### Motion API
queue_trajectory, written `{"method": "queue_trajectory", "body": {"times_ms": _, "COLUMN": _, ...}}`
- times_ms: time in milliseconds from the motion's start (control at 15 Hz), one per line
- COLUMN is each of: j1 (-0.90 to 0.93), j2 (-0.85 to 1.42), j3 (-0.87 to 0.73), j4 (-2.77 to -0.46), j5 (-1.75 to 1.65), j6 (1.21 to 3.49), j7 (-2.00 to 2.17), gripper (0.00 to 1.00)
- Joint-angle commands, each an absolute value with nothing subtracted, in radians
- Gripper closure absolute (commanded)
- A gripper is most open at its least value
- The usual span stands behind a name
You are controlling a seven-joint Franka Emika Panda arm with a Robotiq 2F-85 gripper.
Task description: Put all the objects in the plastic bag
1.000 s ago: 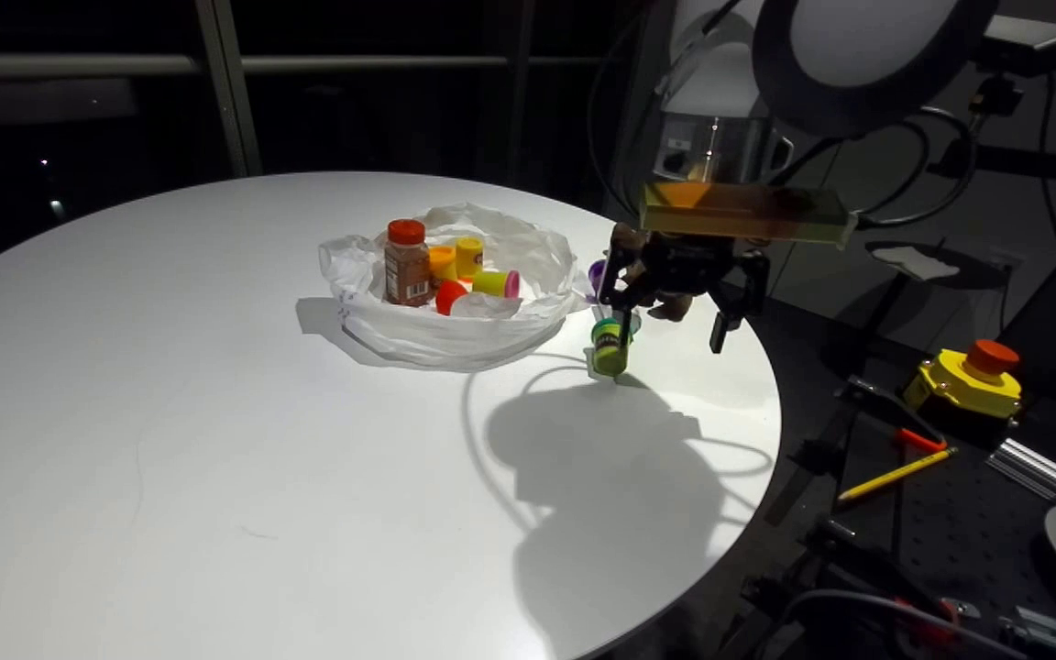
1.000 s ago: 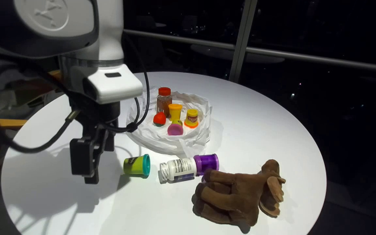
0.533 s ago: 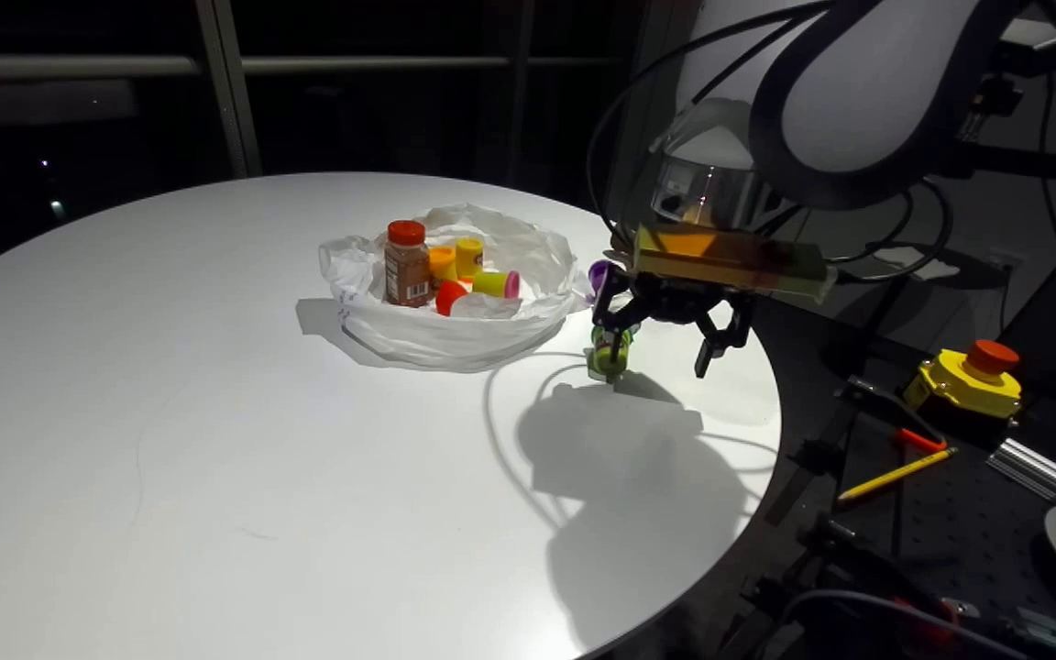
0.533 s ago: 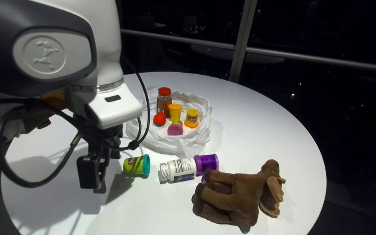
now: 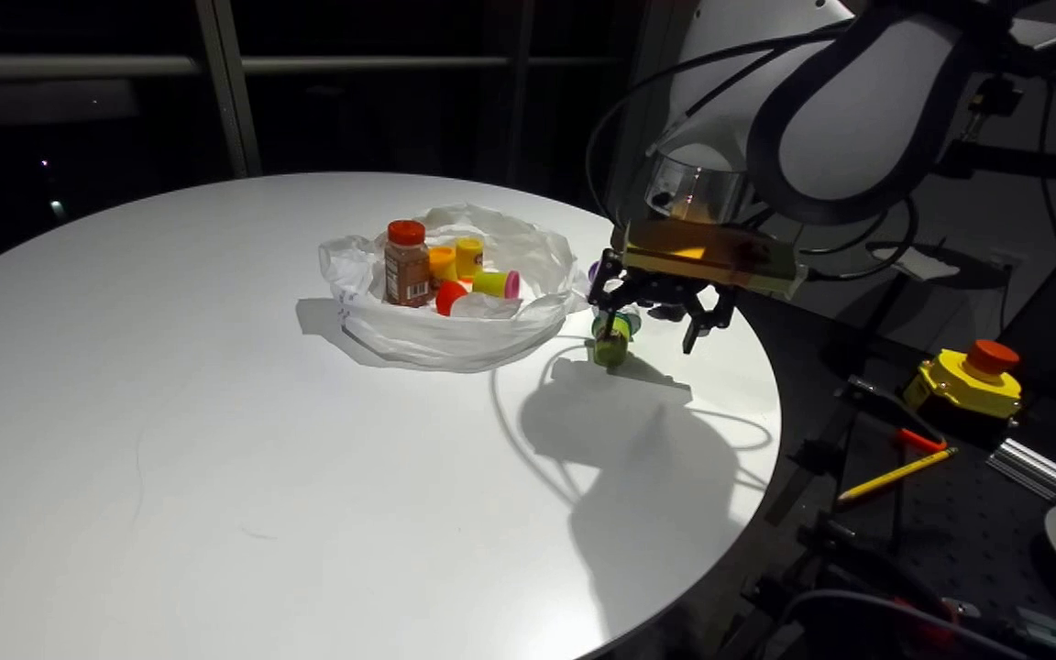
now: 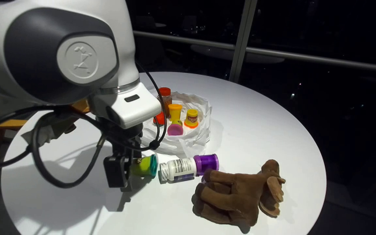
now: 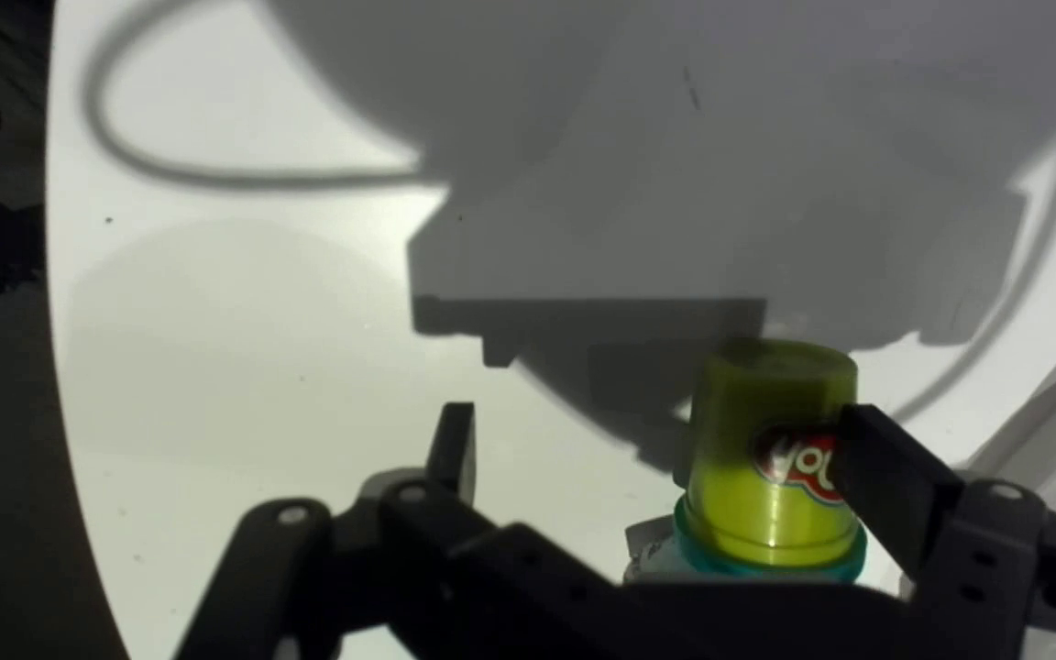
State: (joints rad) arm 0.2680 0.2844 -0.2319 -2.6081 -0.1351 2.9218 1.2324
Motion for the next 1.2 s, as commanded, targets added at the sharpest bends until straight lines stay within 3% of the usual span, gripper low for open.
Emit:
{"method": "queue_trajectory", "body": {"times_ms": 0, "j1": 0.328, "j2": 0.305, "j3": -0.285, "j4": -2.566, "j5": -0.179, "j6": 2.952, "j7": 1.289, "gripper": 0.0}}
{"method": "queue_trajectory", "body": {"times_ms": 467, "j1": 0.37, "j2": 0.384, "j3": -0.307, "j4": -2.487, "j5": -0.172, "j6": 2.936, "j7": 1.303, "gripper": 0.0}}
{"method": "queue_trajectory", "body": {"times_ms": 533, "j1": 0.373, "j2": 0.393, "j3": -0.312, "j4": -2.482, "j5": -0.17, "j6": 2.934, "j7": 1.303, "gripper": 0.25}}
{"method": "queue_trajectory", "body": {"times_ms": 667, "j1": 0.391, "j2": 0.41, "j3": -0.337, "j4": -2.476, "j5": -0.174, "j6": 2.934, "j7": 1.308, "gripper": 0.35}}
{"method": "queue_trajectory", "body": {"times_ms": 1000, "j1": 0.523, "j2": 0.333, "j3": -0.488, "j4": -2.529, "j5": -0.253, "j6": 2.941, "j7": 1.363, "gripper": 0.78}}
{"method": "queue_trajectory", "body": {"times_ms": 1133, "j1": 0.549, "j2": 0.291, "j3": -0.52, "j4": -2.547, "j5": -0.295, "j6": 2.932, "j7": 1.377, "gripper": 0.82}}
